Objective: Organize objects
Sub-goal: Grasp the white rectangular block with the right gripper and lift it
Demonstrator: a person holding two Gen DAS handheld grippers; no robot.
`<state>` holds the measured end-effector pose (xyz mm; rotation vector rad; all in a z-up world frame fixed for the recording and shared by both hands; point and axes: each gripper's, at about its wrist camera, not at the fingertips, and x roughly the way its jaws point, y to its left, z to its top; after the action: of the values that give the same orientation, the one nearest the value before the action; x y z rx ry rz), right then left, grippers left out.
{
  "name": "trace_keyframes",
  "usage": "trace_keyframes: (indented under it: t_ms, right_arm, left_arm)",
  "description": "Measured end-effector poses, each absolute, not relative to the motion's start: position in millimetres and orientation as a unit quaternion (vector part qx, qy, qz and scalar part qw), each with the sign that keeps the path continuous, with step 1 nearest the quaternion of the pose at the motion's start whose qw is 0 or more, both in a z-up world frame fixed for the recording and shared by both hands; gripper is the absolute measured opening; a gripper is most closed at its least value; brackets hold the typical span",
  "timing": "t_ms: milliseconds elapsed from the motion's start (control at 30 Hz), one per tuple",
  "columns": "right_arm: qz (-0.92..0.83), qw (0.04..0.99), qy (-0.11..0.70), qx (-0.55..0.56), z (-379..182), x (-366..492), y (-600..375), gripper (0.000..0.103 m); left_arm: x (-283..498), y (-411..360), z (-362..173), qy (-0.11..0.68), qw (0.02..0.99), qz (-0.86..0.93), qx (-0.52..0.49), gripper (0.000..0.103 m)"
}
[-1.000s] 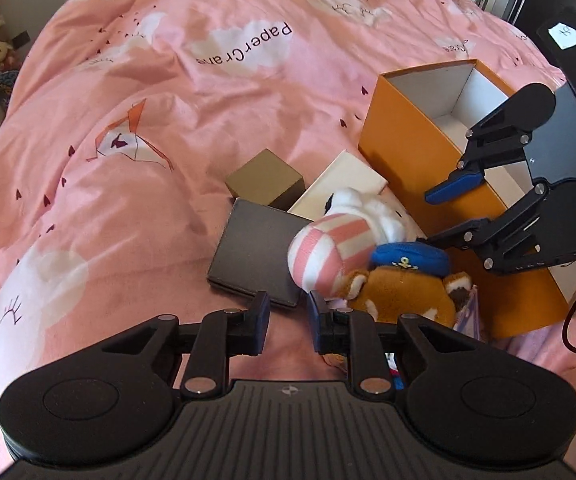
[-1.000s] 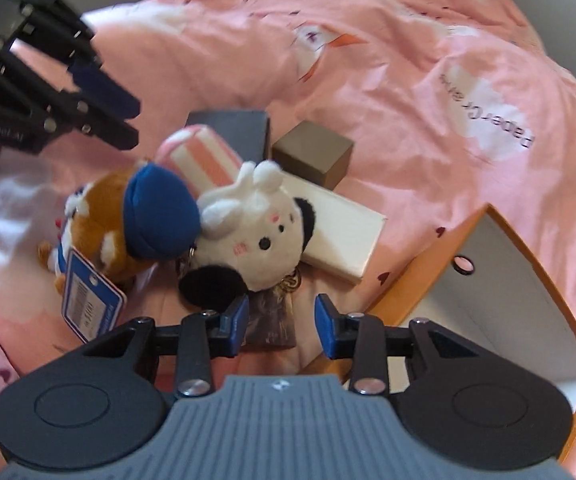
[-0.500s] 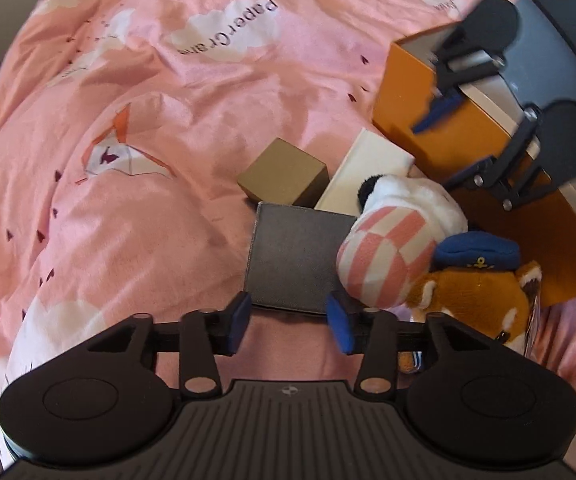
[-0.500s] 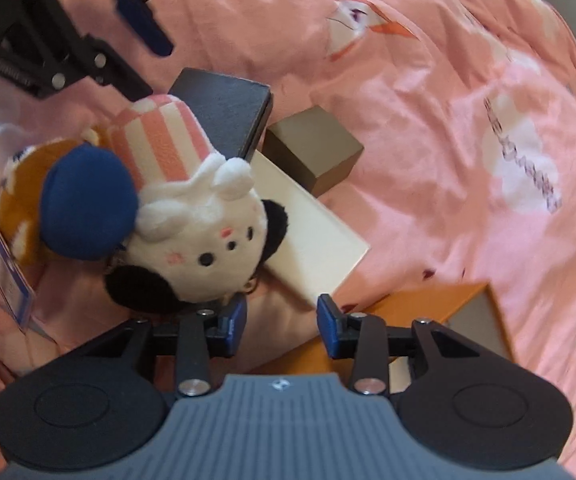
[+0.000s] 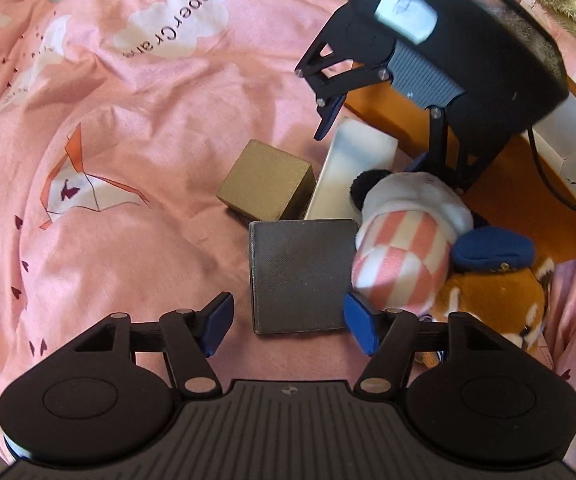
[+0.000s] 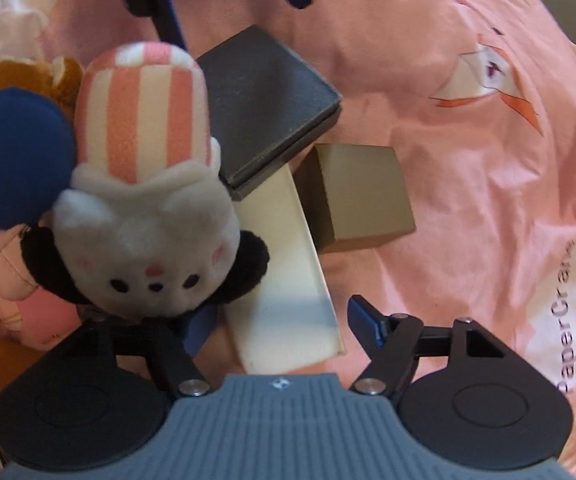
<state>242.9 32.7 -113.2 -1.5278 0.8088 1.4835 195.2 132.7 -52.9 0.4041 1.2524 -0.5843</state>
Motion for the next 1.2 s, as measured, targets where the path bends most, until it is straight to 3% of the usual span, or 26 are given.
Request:
trace_keyframes:
  t_ms: [333, 933, 1200]
  right_arm:
    - [0.582, 0.405, 0.312, -0.632, -121.8, 240.8, 36.8, 0.066]
    - [0.485, 0.452, 0.231, -0.712, 6.5, 231.5, -13.7, 0.063]
    - [0.476, 0.546, 0.277, -0.631, 21.8, 248.0, -82.5, 0.063]
  left_arm:
    - [192.8, 129.4, -56.8, 0.571, 0.757, -0.263, 0.177, 0.068]
    - [206.2, 120.3, -16.5, 0.526, 0.813, -0.224, 0.111, 0.069]
    - [196.9, 80.9, -35.8, 0.472, 0.809, -0.235, 0.261, 0.069]
